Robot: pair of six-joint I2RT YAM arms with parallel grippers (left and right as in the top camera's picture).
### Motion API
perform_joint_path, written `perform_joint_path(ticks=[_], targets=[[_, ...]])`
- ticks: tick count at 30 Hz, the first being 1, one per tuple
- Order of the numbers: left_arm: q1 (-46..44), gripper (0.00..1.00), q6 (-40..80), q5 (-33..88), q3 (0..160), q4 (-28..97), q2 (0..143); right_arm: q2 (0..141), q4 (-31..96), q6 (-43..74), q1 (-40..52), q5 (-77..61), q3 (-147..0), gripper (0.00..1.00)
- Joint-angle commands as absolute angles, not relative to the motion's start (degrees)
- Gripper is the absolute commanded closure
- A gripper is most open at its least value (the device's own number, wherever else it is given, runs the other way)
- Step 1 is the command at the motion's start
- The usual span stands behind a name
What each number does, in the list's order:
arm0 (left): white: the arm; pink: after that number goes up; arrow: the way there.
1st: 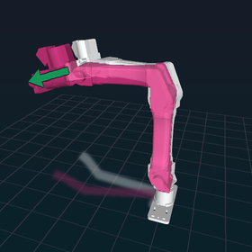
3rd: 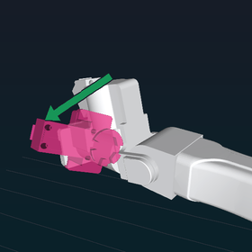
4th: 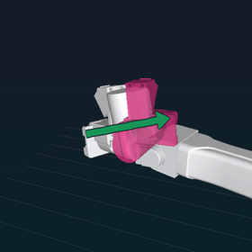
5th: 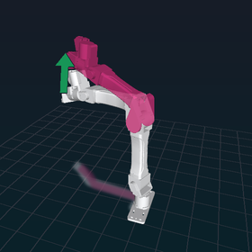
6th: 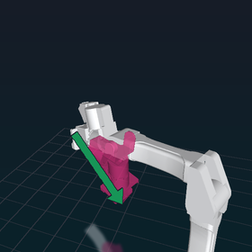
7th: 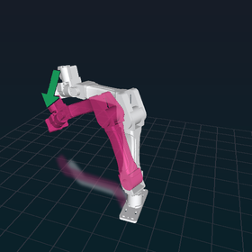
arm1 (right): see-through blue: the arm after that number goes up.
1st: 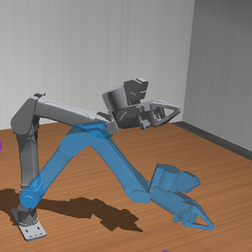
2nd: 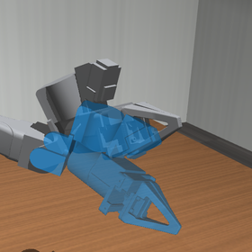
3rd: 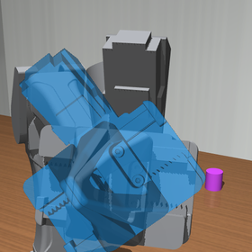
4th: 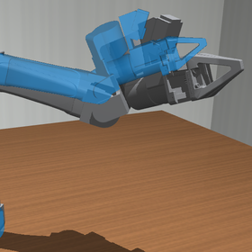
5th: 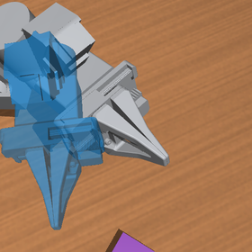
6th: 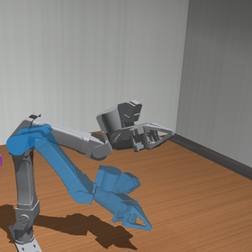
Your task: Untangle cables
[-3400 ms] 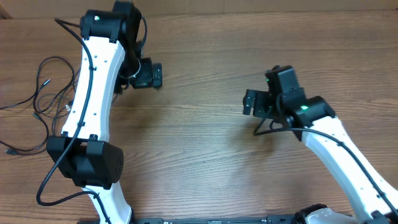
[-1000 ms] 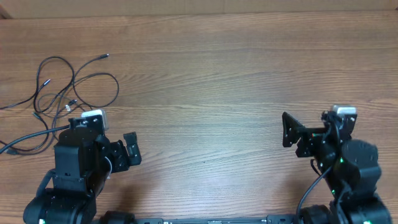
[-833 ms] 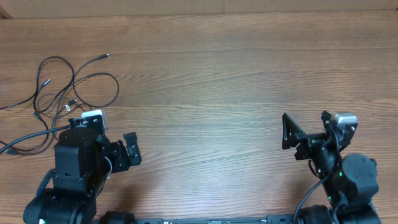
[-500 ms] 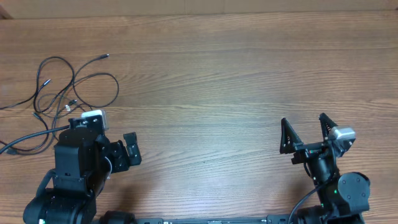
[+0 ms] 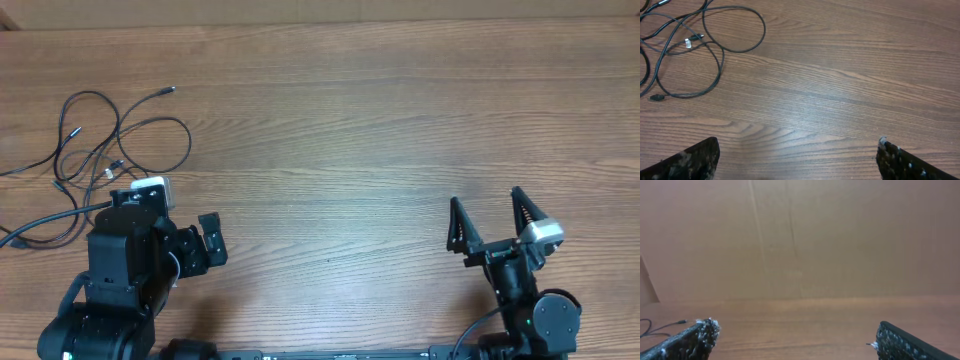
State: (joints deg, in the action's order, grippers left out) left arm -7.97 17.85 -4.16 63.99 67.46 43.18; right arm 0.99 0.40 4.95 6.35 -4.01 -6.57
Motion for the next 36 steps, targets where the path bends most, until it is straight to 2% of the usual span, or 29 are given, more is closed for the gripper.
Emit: perform_joint_path(ticks=[1, 6, 13, 19, 36], targets=[[-8.29, 0.0, 18.22, -4.93, 63.81, 67.29, 43.11, 0.14, -2.81, 1.37, 5.76, -6.31, -3.68, 0.0], [-8.29, 0.0, 18.2, -4.91, 63.81, 67.29, 43.11, 0.14, -7.6, 0.23, 5.74, -6.09, -0.34, 0.0], [-8.29, 0.0, 18.22, -4.93, 63.81, 67.29, 43.11, 0.14, -3.79, -1.98, 4.32, -6.5, -0.45, 0.0], [-8.29, 0.0, 18.22, -4.91, 63.81, 67.29, 43.11, 0.14, 4.25, -1.98, 2.7, -8.73, -0.45, 0.0], [-8.29, 0.0, 18.22, -4.93, 63.81, 67.29, 43.11, 0.16, 4.01, -0.1, 2.5, -8.67, -0.45, 0.0]])
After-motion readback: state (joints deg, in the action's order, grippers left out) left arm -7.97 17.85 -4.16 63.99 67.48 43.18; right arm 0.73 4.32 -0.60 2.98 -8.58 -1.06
